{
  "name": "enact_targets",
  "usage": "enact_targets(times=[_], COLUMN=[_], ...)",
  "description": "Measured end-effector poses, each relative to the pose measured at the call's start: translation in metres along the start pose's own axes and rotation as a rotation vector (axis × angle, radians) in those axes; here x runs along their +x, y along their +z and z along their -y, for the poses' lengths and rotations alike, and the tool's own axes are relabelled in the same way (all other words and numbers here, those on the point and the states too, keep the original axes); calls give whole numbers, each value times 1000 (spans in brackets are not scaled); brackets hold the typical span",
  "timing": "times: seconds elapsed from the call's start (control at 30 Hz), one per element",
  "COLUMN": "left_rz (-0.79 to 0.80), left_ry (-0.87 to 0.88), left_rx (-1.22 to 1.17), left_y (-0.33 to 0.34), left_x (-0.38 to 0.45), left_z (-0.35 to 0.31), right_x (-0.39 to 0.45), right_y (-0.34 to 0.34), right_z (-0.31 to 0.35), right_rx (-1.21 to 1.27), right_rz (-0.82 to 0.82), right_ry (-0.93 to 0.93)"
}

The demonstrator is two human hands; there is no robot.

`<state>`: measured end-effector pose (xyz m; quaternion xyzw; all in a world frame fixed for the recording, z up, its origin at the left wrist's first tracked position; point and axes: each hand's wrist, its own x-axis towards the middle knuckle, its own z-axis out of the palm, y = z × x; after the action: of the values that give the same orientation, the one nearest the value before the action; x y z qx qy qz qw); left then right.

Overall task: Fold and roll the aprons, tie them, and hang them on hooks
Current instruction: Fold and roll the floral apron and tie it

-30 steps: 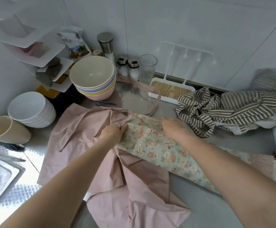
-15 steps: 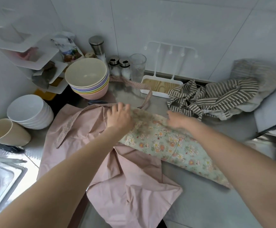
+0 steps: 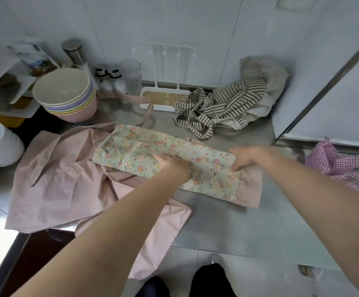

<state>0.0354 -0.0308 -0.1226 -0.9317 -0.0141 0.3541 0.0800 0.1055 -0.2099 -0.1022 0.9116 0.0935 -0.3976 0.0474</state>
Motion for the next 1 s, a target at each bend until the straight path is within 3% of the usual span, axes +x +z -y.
enact_targets(times=[0.1, 0.23, 0.33, 0.43, 0.53, 0.63, 0.73, 0.8, 0.87, 1.0], left_rz=[58, 114, 20, -237, -303, -326, -416, -402, -356, -326], left_ry=[-143, -308, -448, -695, -906, -854, -789, -703, -632, -531], left_rx=[-84, -270, -446, -835, -1403, -1733, -1893, -2035, -2069, -2073], left_y=[-4, -8, -3, 2, 19, 46, 56, 54, 47, 32], left_x=[-1, -1, -4, -12, -14, -14, -23, -31, -33, -23], left_z=[-21, -40, -68, -80, -79, -85, -86, -88, -96, -115], right_x=[11, 28, 47, 50, 47, 35, 23, 22, 25, 28], right_y=[-4, -2, 19, 28, 28, 33, 46, 52, 52, 49], right_z=[-14, -33, -44, -38, -32, -28, -34, -43, -54, -76], right_rx=[-13, 261, 118, 90, 156, 212, 419, 406, 356, 481], right_rz=[-25, -67, -196, -221, -155, -136, 125, 246, 293, 288], right_ry=[-107, -255, -288, -353, -435, -549, -578, -545, -470, -336])
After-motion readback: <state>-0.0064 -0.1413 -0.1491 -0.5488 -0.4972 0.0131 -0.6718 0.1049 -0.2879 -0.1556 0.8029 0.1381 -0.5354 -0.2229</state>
